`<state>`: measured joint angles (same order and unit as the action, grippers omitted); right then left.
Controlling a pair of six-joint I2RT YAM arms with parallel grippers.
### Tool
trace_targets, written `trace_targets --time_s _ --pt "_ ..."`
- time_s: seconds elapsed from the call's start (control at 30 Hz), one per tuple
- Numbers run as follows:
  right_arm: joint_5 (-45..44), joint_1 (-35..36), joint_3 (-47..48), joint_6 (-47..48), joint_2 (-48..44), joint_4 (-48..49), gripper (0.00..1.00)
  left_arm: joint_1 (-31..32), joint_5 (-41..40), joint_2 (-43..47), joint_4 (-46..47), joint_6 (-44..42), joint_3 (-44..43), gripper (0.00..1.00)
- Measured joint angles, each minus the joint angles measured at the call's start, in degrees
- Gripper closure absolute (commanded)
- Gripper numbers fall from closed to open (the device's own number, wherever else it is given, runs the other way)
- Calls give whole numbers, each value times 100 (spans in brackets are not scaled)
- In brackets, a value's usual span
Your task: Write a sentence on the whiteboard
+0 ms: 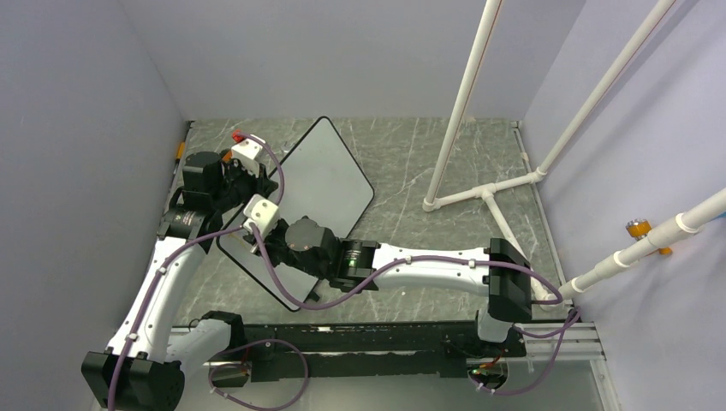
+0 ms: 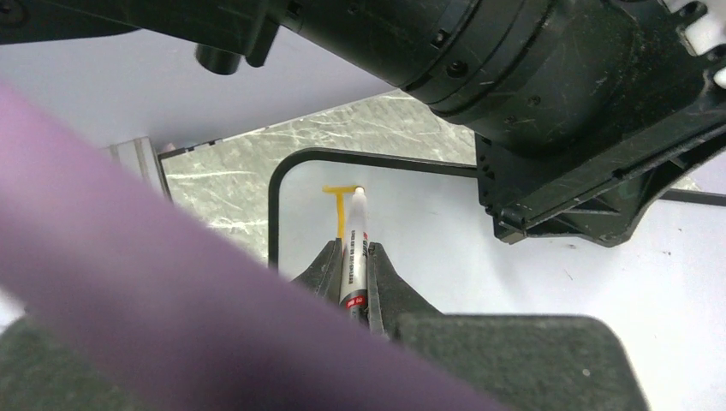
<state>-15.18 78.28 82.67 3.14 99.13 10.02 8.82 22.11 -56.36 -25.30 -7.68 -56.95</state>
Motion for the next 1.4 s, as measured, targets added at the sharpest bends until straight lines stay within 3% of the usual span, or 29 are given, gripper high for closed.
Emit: trace_targets --time_s 0.87,1.4 --pt "-219 -127 -398 -437 -262 -573 100 -11 -31 0 0 2 11 100" --pt "509 -146 -431 -717 -326 -741 100 -11 -11 7 0 4 11 100"
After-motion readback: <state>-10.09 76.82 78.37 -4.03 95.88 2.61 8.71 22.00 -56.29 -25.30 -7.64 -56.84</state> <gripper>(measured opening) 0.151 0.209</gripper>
